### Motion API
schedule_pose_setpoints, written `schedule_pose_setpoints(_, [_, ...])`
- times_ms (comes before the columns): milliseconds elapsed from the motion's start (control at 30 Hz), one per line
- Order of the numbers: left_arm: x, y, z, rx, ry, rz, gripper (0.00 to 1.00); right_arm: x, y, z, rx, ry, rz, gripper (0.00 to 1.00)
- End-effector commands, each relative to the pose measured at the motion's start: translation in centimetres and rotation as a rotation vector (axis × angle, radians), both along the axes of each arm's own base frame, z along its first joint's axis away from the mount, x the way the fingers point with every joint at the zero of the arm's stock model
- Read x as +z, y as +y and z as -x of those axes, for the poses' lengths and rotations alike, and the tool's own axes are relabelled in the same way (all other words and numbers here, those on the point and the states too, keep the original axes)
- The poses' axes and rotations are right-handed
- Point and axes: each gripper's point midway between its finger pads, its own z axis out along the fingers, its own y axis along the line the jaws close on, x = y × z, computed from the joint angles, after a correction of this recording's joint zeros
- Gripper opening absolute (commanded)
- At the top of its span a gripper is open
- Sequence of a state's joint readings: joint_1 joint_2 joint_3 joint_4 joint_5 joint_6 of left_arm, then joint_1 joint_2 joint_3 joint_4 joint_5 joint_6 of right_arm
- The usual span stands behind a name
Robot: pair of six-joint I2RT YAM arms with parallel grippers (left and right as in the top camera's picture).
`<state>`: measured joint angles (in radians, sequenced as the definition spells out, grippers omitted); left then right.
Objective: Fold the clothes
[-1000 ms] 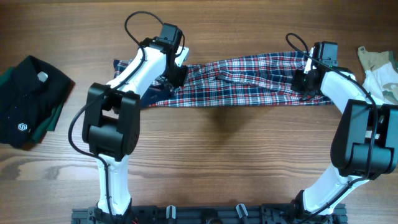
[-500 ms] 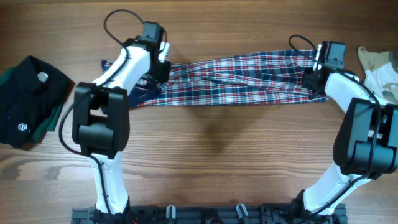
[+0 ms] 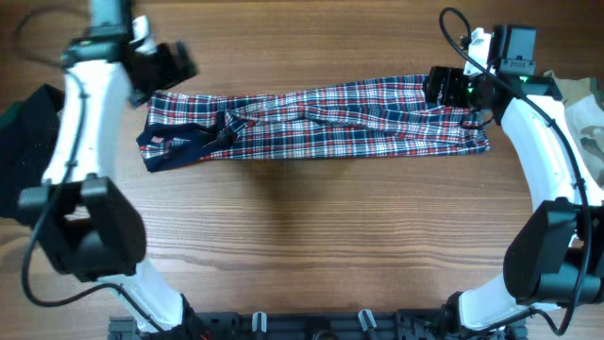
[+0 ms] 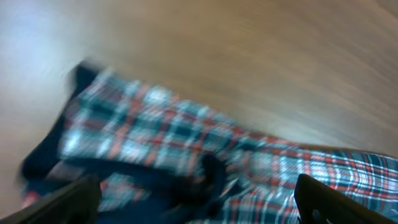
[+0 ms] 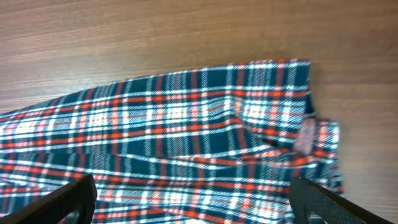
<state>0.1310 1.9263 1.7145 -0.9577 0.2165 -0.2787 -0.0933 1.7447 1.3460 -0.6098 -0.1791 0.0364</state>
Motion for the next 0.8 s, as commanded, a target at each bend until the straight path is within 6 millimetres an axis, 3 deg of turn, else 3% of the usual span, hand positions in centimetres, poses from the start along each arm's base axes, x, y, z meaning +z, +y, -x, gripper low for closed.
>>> schedule_pose_setpoints(0, [-0.4,4.0,2.5,0.064,0.071,0.076,1.00,-0.3,0.5,0.1,-0.019,0.007,-0.050,1.00])
schedule_pose_setpoints(133, [-0.9,5.3,3.1,-0.080,0.061,0.004,1.00,-0.1,0.5,-0.1,-0.019,-0.002,-0.049,1.00])
schedule_pose_setpoints(300, [-1.6,3.9,2.6,-0.113,0.055,0.017,1.00,-0.8,-0.7,0.8,-0.020,0.039,-0.020,1.00])
schedule_pose_setpoints(467, [-1.5,1.4,1.9,-0.151,0.042,0.018,1.00,-1.8,-7.4,3.0,-0.145,0.106,0.003,1.00])
schedule_pose_setpoints(567, [-1.4,1.1,1.7,-0.159,0.036,0.015,1.00,-3.0,-9.3,3.3,-0.105,0.120,0.041,1.00])
schedule_pose_setpoints(667, [-1.4,1.1,1.7,-0.159,0.036,0.015,1.00,-5.2,-8.8,1.9,0.051,0.096,0.058,1.00])
schedule_pose_setpoints(767, [-1.4,1.1,1.7,-0.159,0.036,0.015,1.00,-7.6,-8.6,0.0,0.056,0.064,0.010,1.00])
